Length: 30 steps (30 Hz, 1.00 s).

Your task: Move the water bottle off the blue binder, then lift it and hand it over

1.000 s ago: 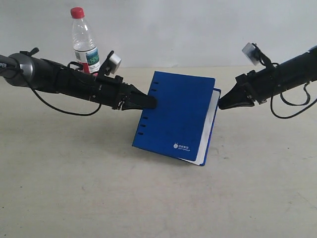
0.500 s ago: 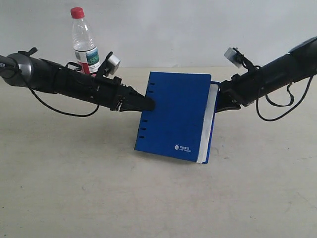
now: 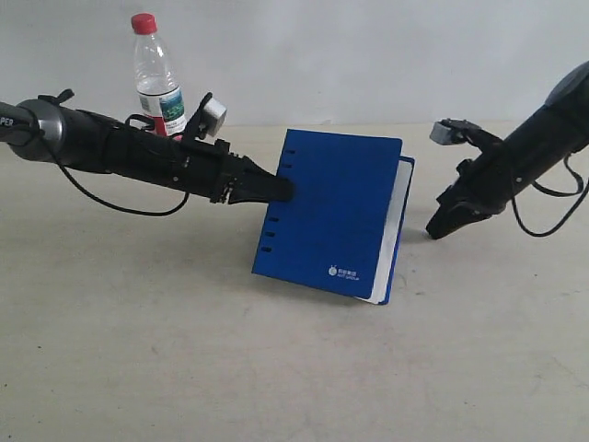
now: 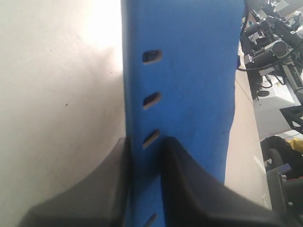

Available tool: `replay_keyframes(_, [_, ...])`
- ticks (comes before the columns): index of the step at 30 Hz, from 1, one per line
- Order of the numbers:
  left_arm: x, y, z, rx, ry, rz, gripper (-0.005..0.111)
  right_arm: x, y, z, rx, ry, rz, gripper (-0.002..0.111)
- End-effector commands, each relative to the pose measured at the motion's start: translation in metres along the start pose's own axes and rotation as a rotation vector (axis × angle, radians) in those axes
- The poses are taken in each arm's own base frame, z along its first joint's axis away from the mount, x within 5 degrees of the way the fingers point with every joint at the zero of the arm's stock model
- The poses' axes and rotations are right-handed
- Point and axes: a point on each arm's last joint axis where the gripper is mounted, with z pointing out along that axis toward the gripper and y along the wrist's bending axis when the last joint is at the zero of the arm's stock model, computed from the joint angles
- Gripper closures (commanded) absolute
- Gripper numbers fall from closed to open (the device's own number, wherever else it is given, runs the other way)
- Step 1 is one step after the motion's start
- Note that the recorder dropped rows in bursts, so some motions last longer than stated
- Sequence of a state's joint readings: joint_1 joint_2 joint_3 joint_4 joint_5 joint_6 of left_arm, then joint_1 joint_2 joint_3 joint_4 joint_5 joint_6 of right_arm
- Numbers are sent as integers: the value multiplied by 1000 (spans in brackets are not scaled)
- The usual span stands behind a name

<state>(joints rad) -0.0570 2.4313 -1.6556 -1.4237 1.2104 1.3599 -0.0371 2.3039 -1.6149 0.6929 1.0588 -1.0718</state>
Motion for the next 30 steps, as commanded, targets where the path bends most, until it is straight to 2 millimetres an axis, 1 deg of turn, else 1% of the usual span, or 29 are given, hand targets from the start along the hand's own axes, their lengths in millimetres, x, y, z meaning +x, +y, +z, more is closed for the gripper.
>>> replay_keyframes(1, [-6,-7,1,19,-27,29,102,6,-5,-23,-103,-86,55,107])
replay_keyframes(3, [-6,-7,1,19,-27,29,102,8,-7,-32,-173,-147,60,97])
replay_keyframes(6, [-6,-7,1,20,-29,29,102,8,-15,-43,-191,-254,89,76])
replay_keyframes(8, [-7,-7,1,20,-31,28,102,8,-17,-45,-194,-271,100,62])
replay_keyframes(10, [-6,-7,1,20,-30,29,102,9,-18,-43,-199,-272,107,54])
replay_keyframes(11, [-6,-7,1,20,-30,29,102,9,-19,-39,-211,-280,118,52])
replay_keyframes(14, [-6,-7,1,20,-30,29,102,2,-17,-30,-255,-328,153,51])
replay_keyframes(18, [-6,-7,1,20,-30,29,102,-4,-8,-19,-277,-319,127,51])
replay_keyframes(19, [-6,-7,1,20,-30,29,102,-6,-6,-17,-281,-314,121,49])
replay_keyframes(22, [-6,-7,1,20,-30,29,102,-7,-3,-15,-285,-306,119,38])
replay_keyframes(23, [-6,-7,1,20,-30,29,102,-8,-2,-14,-286,-305,118,37])
replay_keyframes(25, [-6,-7,1,20,-30,29,102,-8,-2,-14,-287,-305,120,39])
replay_keyframes(27, [-6,-7,1,20,-30,29,102,-10,-2,-15,-297,-320,148,43])
replay_keyframes(28, [-6,-7,1,20,-30,29,102,-10,-2,-15,-302,-322,168,45])
replay_keyframes(30, [-6,-7,1,20,-30,29,102,-10,-1,-15,-308,-311,218,56])
